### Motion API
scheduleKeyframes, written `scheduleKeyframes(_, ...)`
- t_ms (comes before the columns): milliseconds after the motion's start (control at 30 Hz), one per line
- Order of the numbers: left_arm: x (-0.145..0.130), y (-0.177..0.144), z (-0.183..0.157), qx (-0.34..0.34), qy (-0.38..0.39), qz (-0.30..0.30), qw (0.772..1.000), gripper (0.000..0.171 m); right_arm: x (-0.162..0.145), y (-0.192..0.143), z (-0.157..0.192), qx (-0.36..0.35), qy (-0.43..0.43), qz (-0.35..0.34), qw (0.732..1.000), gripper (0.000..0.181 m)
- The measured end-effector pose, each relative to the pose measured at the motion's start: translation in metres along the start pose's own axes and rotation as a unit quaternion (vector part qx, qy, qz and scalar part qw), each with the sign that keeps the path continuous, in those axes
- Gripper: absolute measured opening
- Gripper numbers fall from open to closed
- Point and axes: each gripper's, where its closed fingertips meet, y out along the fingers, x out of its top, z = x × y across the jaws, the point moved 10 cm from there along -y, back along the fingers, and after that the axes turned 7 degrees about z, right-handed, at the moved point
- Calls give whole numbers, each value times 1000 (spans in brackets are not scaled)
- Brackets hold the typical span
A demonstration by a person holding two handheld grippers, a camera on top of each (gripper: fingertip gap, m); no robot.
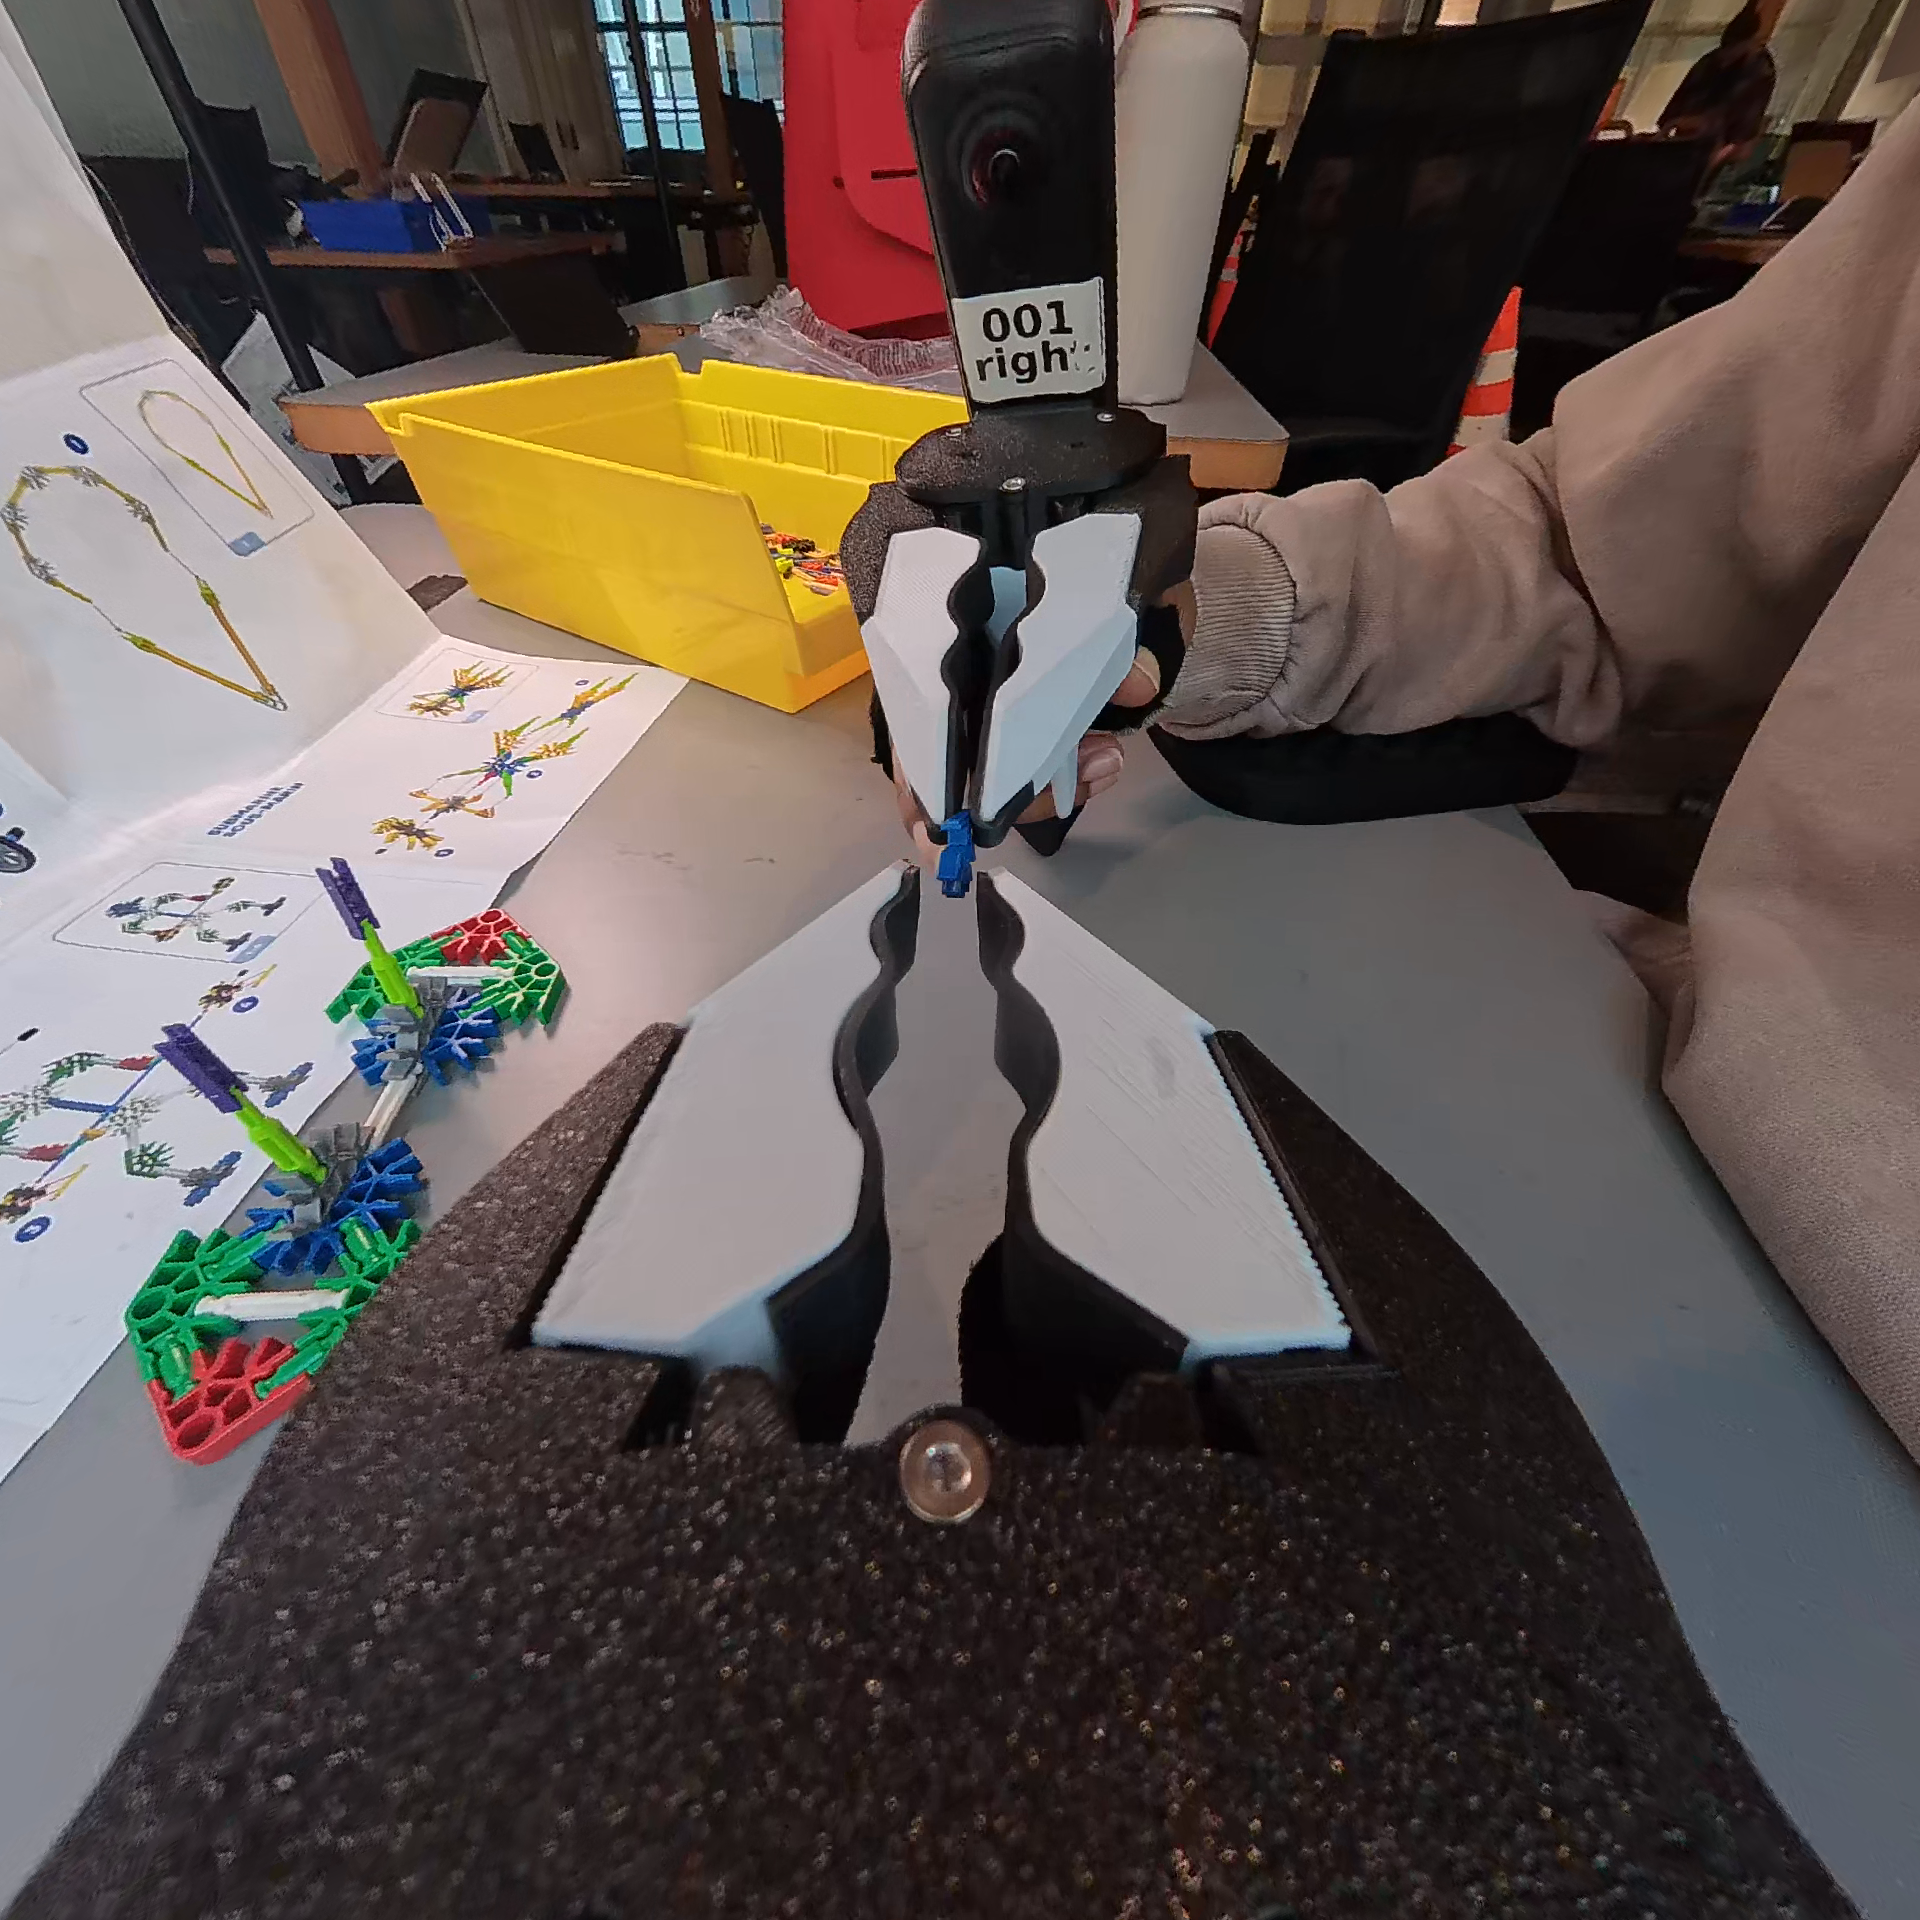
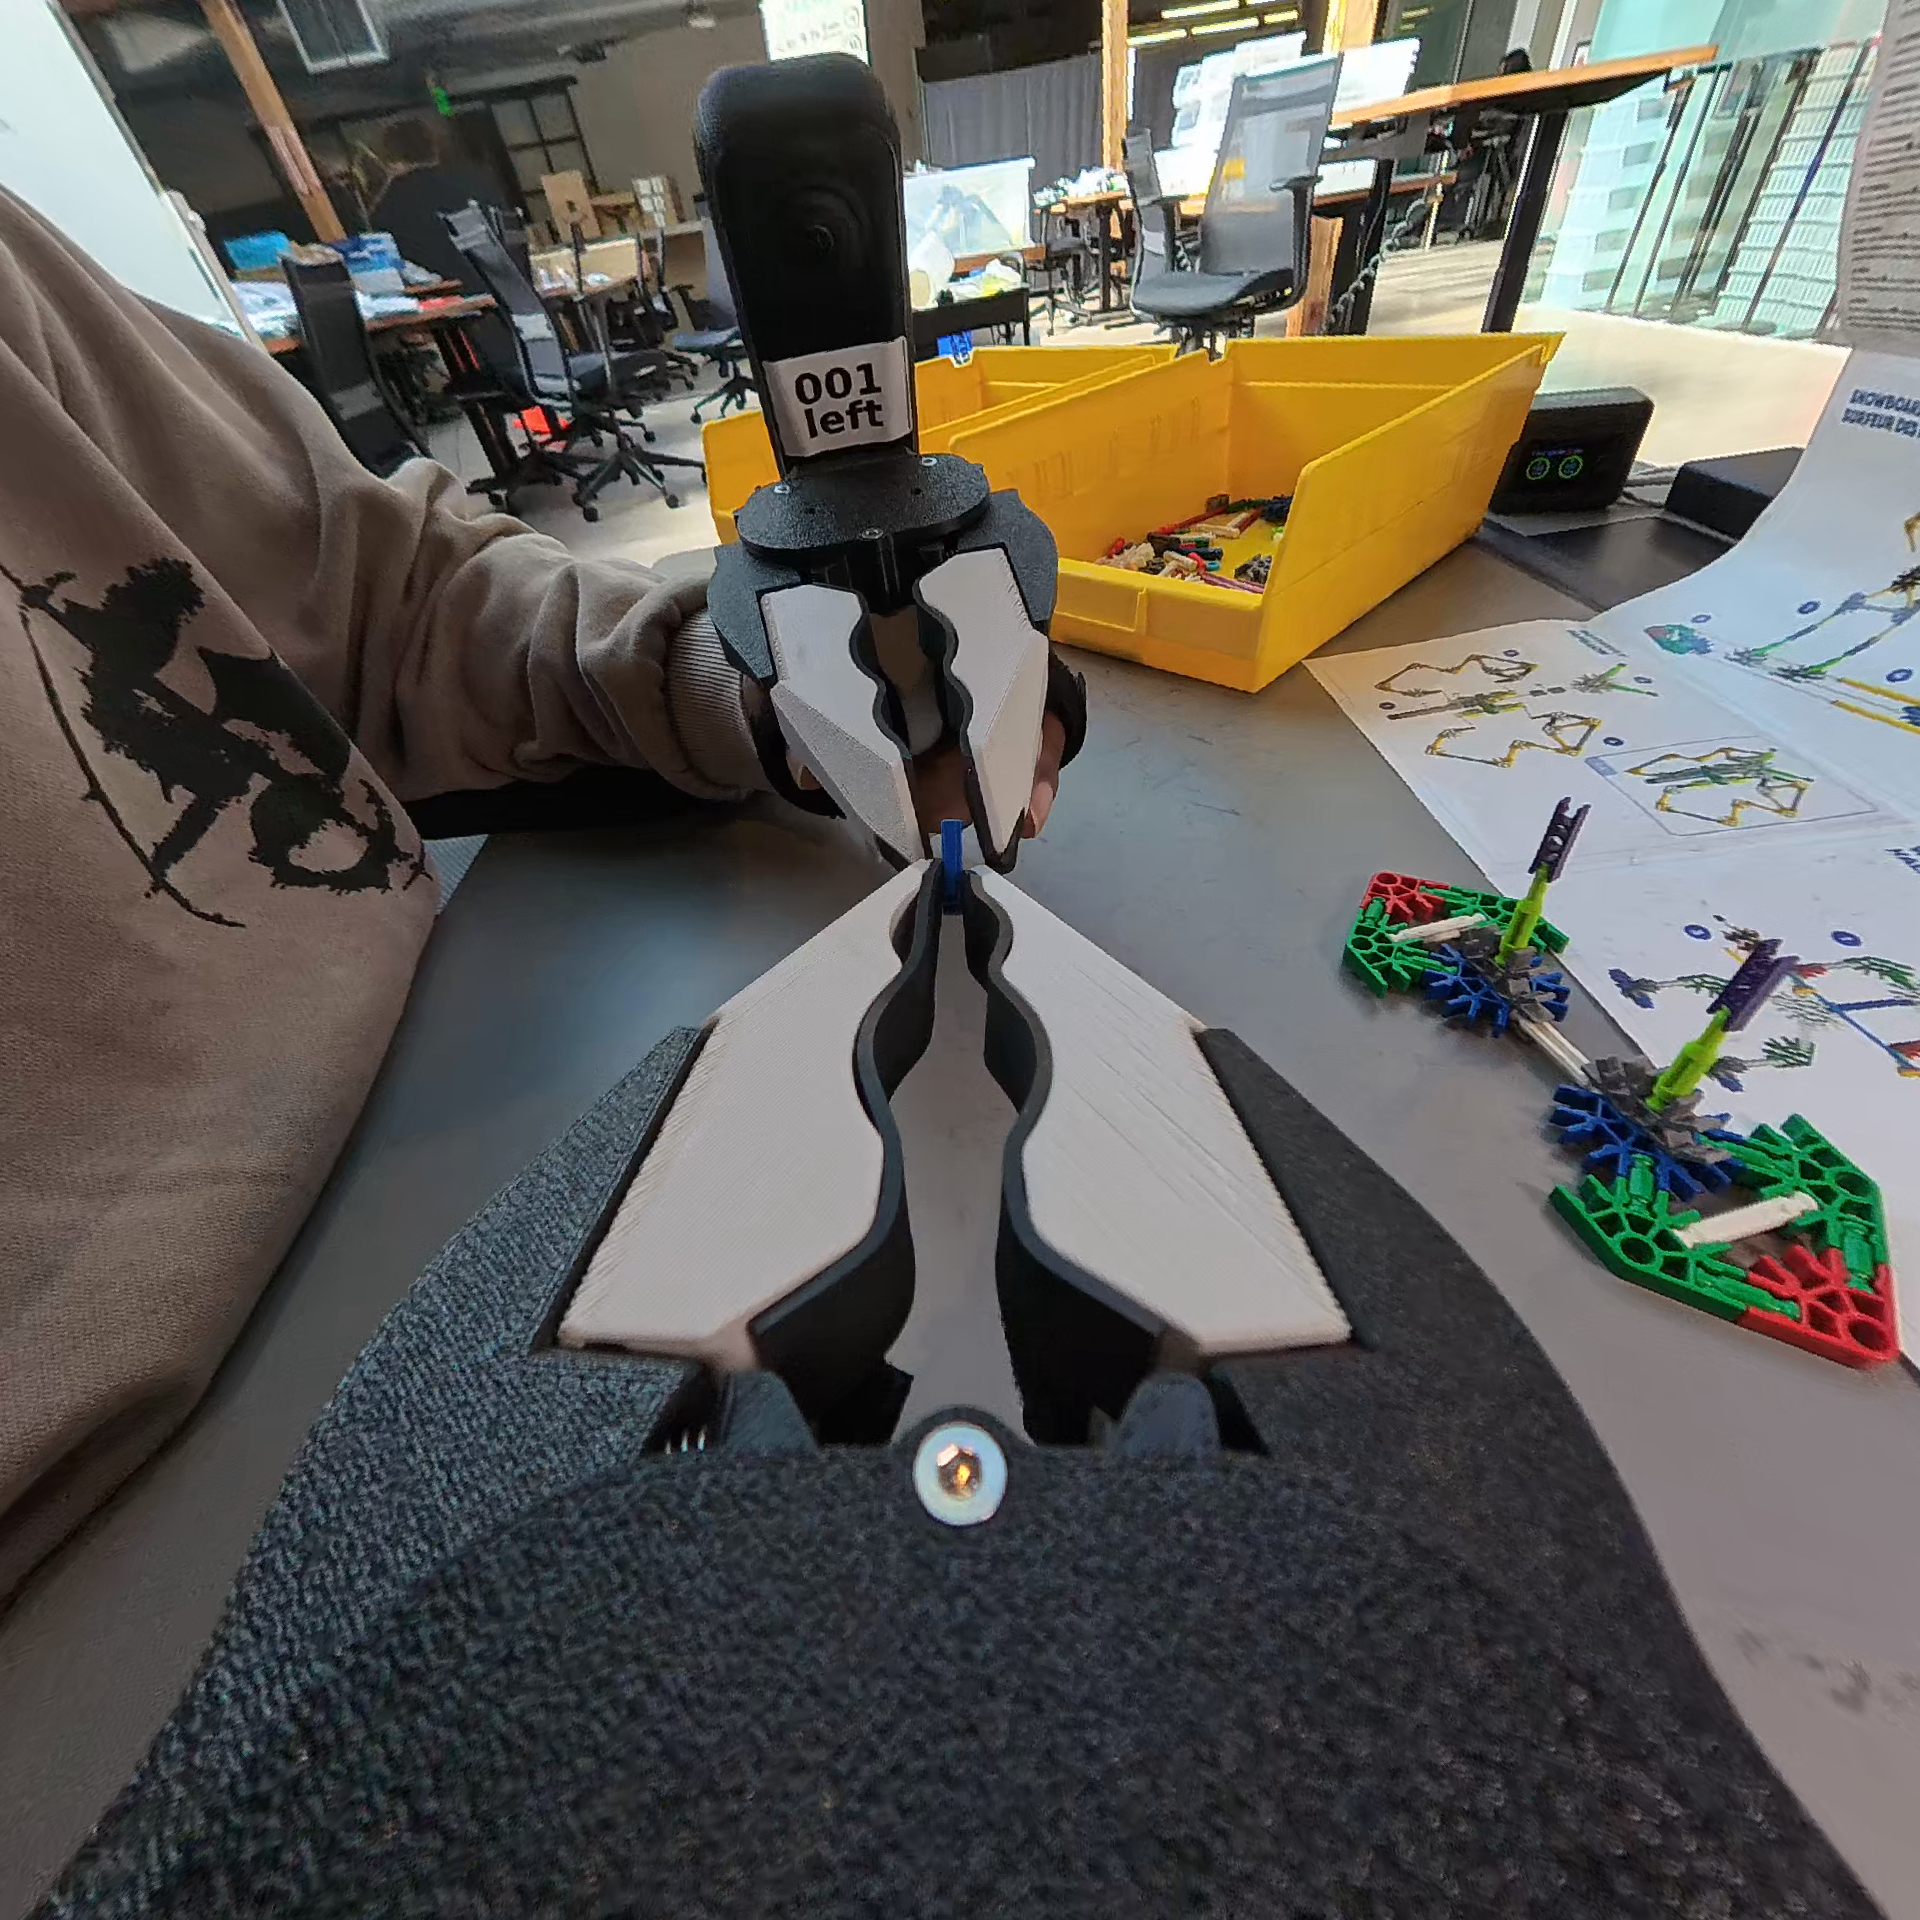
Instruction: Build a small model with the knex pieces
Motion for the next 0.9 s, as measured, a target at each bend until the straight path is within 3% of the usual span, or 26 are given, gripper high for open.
scheduleKeyframes(167, 3, -2, 0, -16, -9, -6, 1000, 2, 1, -1, 1, 2, 1, -8, 1000, 2)
scheduleKeyframes(267, 8, -6, 1, 10, 2, -6, 1000, 2, 3, -3, -1, -34, -4, -11, 999, 10)
scheduleKeyframes(333, 11, -14, 7, 52, 7, -5, 999, 2, 2, -5, -5, -63, -14, 0, 998, 19)
scheduleKeyframes(467, 15, -43, 32, 203, 16, 8, 979, 2, 0, -4, -8, -83, -18, 14, 996, 25)
scheduleKeyframes(600, 21, -86, 59, 340, 13, 22, 940, 2, -4, 4, -5, -70, -25, 40, 996, 23)
scheduleKeyframes(733, 26, -144, 85, 489, 14, 45, 871, 3, -4, 6, -3, -69, -33, 48, 996, 22)
scheduleKeyframes(900, 29, -223, 99, 602, -35, 53, 796, 2, -4, 4, -5, -68, -22, 41, 997, 22)
